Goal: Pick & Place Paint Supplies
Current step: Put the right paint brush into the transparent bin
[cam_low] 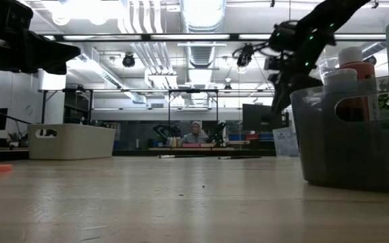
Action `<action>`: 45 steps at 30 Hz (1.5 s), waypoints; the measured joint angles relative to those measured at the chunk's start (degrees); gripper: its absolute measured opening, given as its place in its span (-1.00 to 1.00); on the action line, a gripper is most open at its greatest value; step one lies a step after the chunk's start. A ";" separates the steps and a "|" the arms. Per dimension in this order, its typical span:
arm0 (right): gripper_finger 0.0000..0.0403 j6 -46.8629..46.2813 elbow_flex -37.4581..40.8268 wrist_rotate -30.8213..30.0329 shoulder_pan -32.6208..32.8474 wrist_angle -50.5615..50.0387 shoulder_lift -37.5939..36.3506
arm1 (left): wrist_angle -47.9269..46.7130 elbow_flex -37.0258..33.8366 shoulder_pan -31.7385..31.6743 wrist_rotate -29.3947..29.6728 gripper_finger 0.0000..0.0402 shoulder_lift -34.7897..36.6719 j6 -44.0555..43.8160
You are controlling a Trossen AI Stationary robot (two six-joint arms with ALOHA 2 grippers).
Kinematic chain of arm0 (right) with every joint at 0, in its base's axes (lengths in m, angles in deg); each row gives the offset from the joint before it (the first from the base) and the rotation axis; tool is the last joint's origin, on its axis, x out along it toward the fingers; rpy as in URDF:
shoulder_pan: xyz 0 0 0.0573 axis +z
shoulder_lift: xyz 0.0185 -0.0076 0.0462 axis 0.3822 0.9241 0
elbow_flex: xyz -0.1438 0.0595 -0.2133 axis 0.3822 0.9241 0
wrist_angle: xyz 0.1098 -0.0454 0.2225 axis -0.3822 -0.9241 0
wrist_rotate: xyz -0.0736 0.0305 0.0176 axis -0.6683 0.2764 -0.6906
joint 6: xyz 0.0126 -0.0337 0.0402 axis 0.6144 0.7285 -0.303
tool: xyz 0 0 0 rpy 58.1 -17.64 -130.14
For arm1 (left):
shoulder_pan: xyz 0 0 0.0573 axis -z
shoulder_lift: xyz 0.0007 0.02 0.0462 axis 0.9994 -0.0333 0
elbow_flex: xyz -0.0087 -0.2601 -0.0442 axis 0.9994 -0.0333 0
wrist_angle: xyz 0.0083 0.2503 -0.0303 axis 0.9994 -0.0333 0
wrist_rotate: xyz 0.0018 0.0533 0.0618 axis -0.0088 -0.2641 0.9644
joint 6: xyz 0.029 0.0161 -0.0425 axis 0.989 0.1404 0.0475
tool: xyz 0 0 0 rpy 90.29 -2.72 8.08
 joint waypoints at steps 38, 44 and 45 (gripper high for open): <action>-0.40 8.25 -61.09 6.27 5.95 -38.36 54.41 | 0.00 0.00 -0.02 0.00 -1.00 -0.01 0.00; -0.40 9.02 -68.50 6.70 7.70 -44.57 60.67 | 0.00 0.00 -0.01 0.00 -1.00 -0.01 0.00; -0.40 9.48 -69.22 6.69 7.96 -45.57 61.47 | 0.00 0.00 -0.01 0.00 -1.00 -0.01 0.00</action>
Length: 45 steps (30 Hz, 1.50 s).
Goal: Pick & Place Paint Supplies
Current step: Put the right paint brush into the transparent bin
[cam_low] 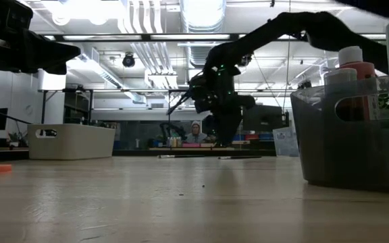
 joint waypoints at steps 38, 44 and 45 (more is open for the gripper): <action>-0.40 -1.00 3.61 -1.03 -0.40 7.10 2.80 | -0.02 0.00 0.00 0.00 -1.00 0.00 0.00; -0.40 -2.19 4.25 -1.21 -0.08 7.53 2.72 | 0.00 0.00 0.01 0.01 -1.00 0.00 0.00; -0.40 -2.64 4.30 -1.25 -0.02 7.56 2.72 | 0.00 0.00 0.02 0.01 -1.00 0.00 0.00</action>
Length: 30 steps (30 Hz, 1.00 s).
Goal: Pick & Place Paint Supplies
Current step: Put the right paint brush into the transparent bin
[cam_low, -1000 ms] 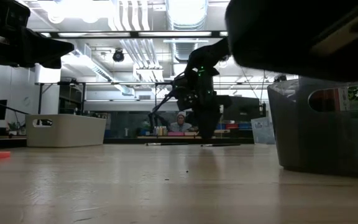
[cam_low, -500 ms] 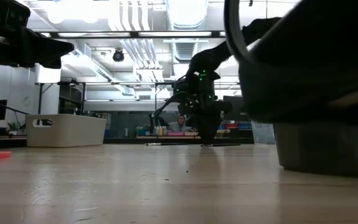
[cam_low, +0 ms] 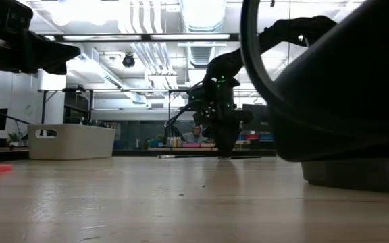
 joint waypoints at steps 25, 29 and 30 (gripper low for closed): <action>-0.40 -4.51 0.43 -8.10 2.97 0.72 0.04 | 0.00 0.00 -0.02 -0.01 -1.00 0.00 0.00; -0.40 -5.85 0.70 -9.45 3.51 0.85 0.00 | 0.00 0.00 -0.01 -0.01 -1.00 0.01 0.00; -0.40 -6.20 0.69 -9.66 3.53 0.87 0.00 | 0.00 0.00 -0.02 0.00 -1.00 0.00 0.00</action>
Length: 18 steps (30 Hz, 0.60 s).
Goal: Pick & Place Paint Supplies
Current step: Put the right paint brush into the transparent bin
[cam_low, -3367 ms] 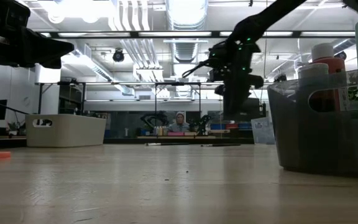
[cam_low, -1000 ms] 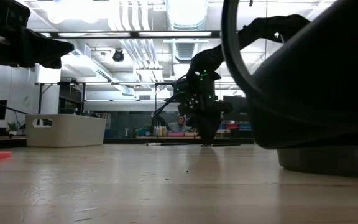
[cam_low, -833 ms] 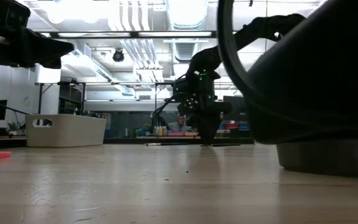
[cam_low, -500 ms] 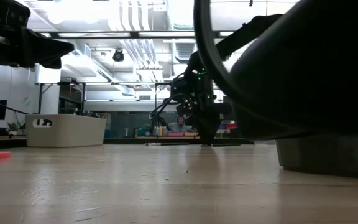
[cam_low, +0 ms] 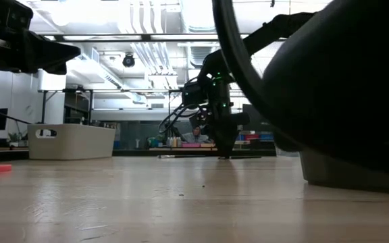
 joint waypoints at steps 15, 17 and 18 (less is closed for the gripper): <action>-0.94 -1.73 0.07 -0.68 0.26 0.41 0.00 | 0.00 0.00 0.01 0.00 -1.00 0.00 0.00; -0.94 -1.73 0.07 -0.64 0.26 0.37 0.00 | 0.00 0.00 0.00 -0.01 -1.00 0.00 0.00; -0.93 -1.73 0.09 -0.61 0.26 0.35 0.00 | 0.00 0.00 0.00 -0.01 -1.00 0.00 0.00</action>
